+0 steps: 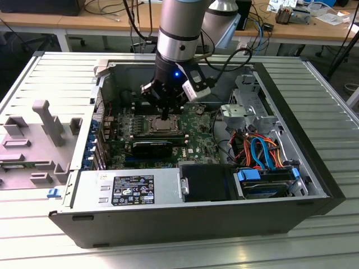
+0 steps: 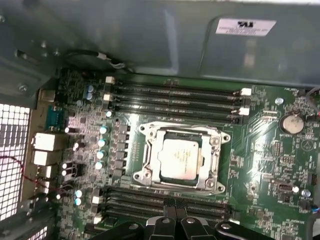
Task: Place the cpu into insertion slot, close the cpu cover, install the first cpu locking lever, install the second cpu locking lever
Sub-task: 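Install the second cpu locking lever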
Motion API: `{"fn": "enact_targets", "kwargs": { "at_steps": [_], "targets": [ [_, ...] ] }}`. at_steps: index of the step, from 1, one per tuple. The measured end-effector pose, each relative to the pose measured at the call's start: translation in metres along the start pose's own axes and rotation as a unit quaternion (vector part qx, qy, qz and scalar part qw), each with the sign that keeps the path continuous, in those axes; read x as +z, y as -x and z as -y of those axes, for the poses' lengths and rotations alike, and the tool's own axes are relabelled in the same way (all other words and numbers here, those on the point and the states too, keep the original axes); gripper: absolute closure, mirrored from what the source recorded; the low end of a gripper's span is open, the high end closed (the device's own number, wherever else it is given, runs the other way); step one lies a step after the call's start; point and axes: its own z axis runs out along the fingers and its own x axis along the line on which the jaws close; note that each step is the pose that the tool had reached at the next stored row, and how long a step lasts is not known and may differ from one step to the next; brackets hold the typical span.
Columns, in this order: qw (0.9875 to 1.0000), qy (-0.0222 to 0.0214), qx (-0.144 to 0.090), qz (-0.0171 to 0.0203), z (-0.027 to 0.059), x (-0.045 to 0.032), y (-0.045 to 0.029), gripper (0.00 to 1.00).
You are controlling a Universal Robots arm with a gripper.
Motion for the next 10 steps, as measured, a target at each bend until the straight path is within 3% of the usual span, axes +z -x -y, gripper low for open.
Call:
{"fn": "enact_targets", "kwargs": {
  "at_steps": [3,10],
  "targets": [
    [1.0000,0.0001,0.000,-0.0005,-0.0048,-0.0002,0.0042,0.89],
    [1.0000,0.0001,0.000,-0.0005,-0.0053,-0.0003,0.0052,0.89]
  ]
}}
